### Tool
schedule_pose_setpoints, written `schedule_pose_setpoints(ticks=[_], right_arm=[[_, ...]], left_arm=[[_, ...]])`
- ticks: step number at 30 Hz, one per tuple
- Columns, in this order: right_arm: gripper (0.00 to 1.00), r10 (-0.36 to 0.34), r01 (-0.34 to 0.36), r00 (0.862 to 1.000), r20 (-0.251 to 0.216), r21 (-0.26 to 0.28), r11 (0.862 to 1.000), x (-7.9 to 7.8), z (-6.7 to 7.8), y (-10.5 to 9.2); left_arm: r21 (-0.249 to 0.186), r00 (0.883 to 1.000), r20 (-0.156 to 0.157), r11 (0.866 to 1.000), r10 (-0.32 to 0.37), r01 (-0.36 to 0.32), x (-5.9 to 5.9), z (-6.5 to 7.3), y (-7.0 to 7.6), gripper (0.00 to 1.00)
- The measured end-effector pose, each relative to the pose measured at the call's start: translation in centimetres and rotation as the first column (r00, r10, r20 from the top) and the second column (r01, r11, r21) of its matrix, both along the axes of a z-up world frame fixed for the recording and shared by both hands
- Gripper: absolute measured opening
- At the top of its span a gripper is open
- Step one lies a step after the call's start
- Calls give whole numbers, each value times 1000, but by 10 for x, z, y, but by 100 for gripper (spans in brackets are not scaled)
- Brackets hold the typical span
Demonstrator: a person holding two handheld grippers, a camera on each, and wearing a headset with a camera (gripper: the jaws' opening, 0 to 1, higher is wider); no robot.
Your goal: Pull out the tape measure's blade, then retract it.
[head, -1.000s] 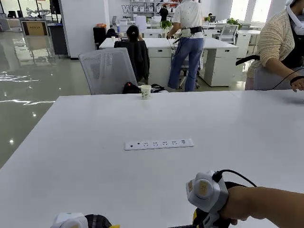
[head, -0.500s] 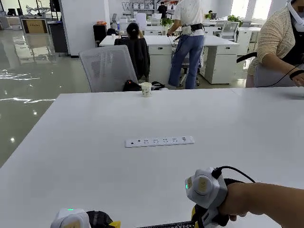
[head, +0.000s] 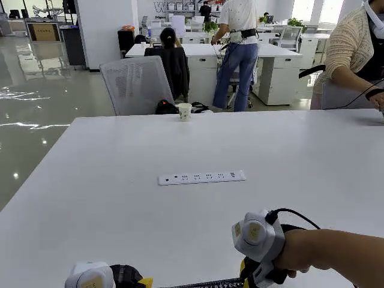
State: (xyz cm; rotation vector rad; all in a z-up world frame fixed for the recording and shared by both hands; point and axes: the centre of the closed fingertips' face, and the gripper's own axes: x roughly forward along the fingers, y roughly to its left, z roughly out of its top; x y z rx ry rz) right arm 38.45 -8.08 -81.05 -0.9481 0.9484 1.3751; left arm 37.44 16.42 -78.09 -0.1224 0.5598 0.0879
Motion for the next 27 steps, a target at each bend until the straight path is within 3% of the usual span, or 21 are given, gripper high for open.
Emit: schedule_pose_setpoints(ticks=[16,27], right_arm=[[11,-34,34,999,-8,8,999,0,0,4],[11,-19,19,1000,-2,12,1000,-1,1,9]], left_arm=[[1,1000,-5,1000,1,-1,0,-1,0,64],[0,1000,-7,1000,2,-2,-1,0,0,64]])
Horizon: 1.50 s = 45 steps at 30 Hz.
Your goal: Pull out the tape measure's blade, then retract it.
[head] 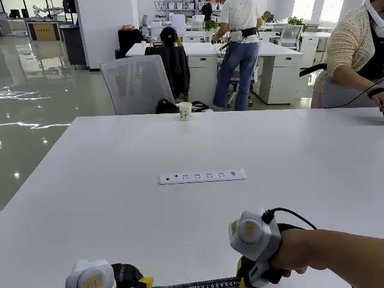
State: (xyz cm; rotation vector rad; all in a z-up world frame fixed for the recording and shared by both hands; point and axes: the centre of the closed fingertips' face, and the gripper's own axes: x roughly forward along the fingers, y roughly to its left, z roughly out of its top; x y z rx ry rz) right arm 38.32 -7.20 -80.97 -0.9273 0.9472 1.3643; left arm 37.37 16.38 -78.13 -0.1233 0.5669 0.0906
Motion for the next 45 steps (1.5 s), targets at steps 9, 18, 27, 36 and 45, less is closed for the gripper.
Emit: schedule_pose_setpoints(ticks=[9,18,27,36,45], right_arm=[[11,-7,7,1000,-3,-1,1000,0,0,3],[11,-9,9,1000,-3,-8,1000,0,-1,7],[11,-4,4,1000,-3,-9,1000,0,0,9],[11,1,-1,1000,-3,-5,1000,-1,0,12],[11,10,-10,1000,0,0,1000,-1,-1,15]], left_arm=[[-1,1000,-3,1000,2,-2,1,0,1,64],[-3,1000,-6,1000,3,-3,0,0,0,64],[-3,1000,-8,1000,4,-4,1,0,0,64],[-4,1000,-8,1000,6,-6,1,-1,1,64],[-5,1000,-8,1000,7,-7,2,0,2,64]])
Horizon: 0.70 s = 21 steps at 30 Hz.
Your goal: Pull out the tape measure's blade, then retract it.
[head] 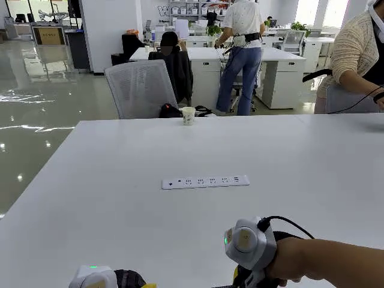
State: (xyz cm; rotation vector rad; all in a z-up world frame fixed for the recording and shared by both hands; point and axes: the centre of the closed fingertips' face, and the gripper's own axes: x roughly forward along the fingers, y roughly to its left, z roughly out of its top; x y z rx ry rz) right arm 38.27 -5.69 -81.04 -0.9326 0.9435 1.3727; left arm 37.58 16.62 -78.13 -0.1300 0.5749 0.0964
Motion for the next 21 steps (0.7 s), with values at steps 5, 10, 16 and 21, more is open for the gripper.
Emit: schedule_pose_setpoints(ticks=[5,10,16,21], right_arm=[[11,11,-11,1000,3,5,1000,-1,0,1],[12,15,-15,1000,2,7,1000,-1,0,2],[12,16,-17,1000,3,10,1000,-2,0,3],[12,14,-14,1000,3,16,1000,-2,0,6]], left_arm=[[0,1000,1,1000,1,-1,-1,0,-2,64],[0,1000,0,1000,2,-2,-1,-1,-2,64],[0,1000,0,1000,3,-3,-1,-1,-2,64],[-1,1000,-1,1000,4,-4,-1,-2,-2,64]])
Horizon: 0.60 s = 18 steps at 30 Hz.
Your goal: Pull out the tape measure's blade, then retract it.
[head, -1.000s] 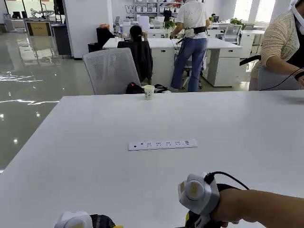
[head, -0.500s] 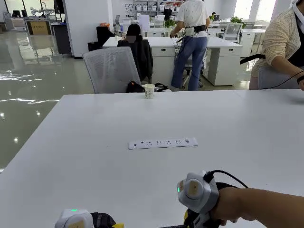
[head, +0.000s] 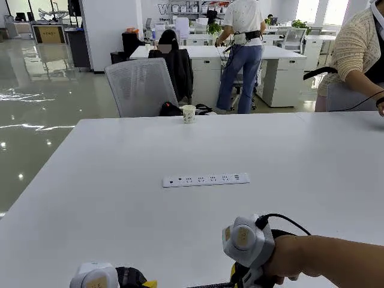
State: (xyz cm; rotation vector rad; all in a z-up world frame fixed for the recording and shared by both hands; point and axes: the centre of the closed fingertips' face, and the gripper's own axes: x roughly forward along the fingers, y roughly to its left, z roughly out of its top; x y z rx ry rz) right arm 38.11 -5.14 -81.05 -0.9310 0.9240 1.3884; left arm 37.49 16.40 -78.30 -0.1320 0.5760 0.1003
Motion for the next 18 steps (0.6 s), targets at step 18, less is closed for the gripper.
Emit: schedule_pose_setpoints(ticks=[18], right_arm=[[11,-3,3,1000,-4,7,1000,0,-1,9]], left_arm=[[-1,1000,-1,1000,3,-3,-1,1,1,64]])
